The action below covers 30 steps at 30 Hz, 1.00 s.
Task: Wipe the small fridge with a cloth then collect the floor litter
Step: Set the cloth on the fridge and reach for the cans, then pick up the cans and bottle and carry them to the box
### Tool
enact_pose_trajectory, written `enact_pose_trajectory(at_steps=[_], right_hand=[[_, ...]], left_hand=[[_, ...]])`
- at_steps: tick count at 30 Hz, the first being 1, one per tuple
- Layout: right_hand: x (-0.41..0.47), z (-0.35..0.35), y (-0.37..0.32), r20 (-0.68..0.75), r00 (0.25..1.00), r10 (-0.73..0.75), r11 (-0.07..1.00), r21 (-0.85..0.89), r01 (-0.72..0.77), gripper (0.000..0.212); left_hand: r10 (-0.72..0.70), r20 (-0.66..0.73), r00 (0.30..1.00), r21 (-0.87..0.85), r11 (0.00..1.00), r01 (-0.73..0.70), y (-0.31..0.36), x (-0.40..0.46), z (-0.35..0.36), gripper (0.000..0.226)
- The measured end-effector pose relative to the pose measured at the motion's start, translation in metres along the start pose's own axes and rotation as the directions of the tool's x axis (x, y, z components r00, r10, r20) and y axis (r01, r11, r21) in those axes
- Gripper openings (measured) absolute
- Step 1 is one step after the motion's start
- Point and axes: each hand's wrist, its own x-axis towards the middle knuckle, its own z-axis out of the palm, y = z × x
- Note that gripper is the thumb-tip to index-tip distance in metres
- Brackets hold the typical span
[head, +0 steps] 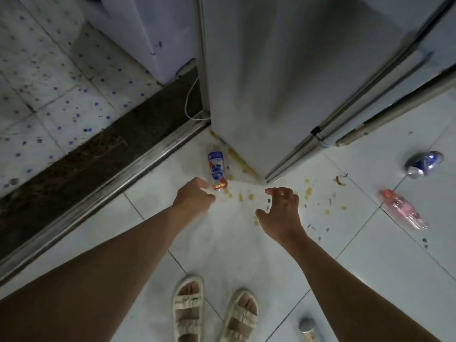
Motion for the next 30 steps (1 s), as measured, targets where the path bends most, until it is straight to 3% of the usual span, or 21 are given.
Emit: enact_pose_trajectory(at_steps=[8,13,20,30], right_hand=[[0.091,0.117,0.062,0.011,1.000,-0.019,0.999,-0.049,0.020,0.059],[0.131,0.167,0.096,0.006,1.000,0.009,1.000,-0.011,-0.009,0.059],[0.172,0.214,0.130,-0.035,0.999,-0.004,0.999,0.044,0.006,0.065],[0.185,0.236,0.141,-0.071,0.997,-0.003,0.997,0.075,0.009,0.072]], left_hand=[[-0.016,-0.052,0.999,0.070,0.997,0.019,-0.075,0.140,0.080,0.054],[0.027,-0.165,0.986,0.167,0.986,0.001,-0.091,0.209,0.123,0.061],[0.026,-0.339,0.940,0.101,0.995,0.009,-0.089,0.282,0.168,0.085],[-0.029,-0.444,0.895,0.014,0.999,0.040,-0.097,0.316,0.193,0.084]])
